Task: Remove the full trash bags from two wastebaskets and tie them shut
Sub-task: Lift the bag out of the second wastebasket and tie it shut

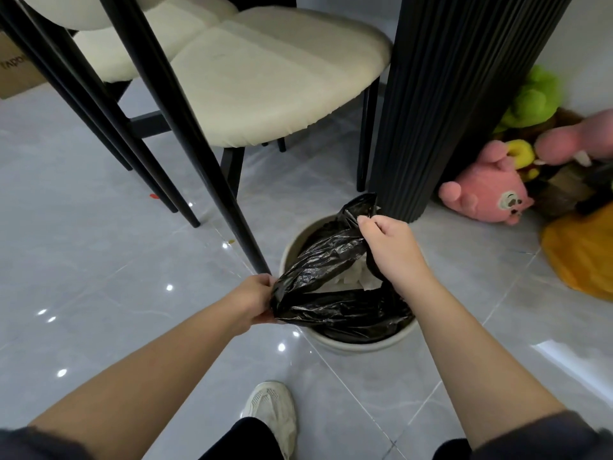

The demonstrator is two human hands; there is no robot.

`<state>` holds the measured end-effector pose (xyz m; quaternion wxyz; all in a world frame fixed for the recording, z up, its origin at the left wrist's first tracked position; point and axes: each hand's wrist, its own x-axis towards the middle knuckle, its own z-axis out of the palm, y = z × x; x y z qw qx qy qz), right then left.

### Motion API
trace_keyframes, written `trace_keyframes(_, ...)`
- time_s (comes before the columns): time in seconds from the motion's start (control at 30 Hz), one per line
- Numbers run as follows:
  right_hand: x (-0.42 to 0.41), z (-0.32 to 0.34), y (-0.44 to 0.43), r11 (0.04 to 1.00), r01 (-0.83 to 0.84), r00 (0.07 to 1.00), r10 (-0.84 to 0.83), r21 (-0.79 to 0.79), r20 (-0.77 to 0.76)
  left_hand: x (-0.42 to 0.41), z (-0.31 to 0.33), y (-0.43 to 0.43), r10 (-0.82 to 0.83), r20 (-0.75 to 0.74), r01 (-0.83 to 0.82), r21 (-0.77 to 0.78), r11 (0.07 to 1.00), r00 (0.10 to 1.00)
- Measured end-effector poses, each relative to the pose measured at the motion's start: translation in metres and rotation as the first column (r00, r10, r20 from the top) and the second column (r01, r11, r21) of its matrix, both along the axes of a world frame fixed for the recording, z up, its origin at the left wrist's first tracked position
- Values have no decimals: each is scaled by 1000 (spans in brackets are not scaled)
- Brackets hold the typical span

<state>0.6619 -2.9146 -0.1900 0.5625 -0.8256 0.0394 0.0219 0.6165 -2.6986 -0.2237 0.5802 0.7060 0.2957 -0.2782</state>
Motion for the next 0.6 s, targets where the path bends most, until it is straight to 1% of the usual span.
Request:
trace_keyframes(0.07, 4, 3, -3, 996, 65, 998, -64, 65, -4, 0, 0, -3, -26, 1, 26, 2, 1000, 1000)
trace_keyframes(0.13, 8, 9, -8, 989, 115, 993, -114, 95, -10, 2, -1, -6, -29, 1, 29, 17, 999, 1000)
trace_keyframes(0.33, 16, 30, -21, 969, 148, 989, -149, 199, -7, 10, 0, -23, -24, 33, 22, 61, 998, 999)
trace_keyframes(0.43, 22, 45, -28, 970, 147, 989, -150, 196, 0, 16, -1, -31, -14, 32, 12, 43, 999, 999)
trace_keyframes(0.6, 33, 63, -41, 963, 187, 979, -198, 193, 37, 27, 0, -50, 4, 51, -5, 22, 1000, 999)
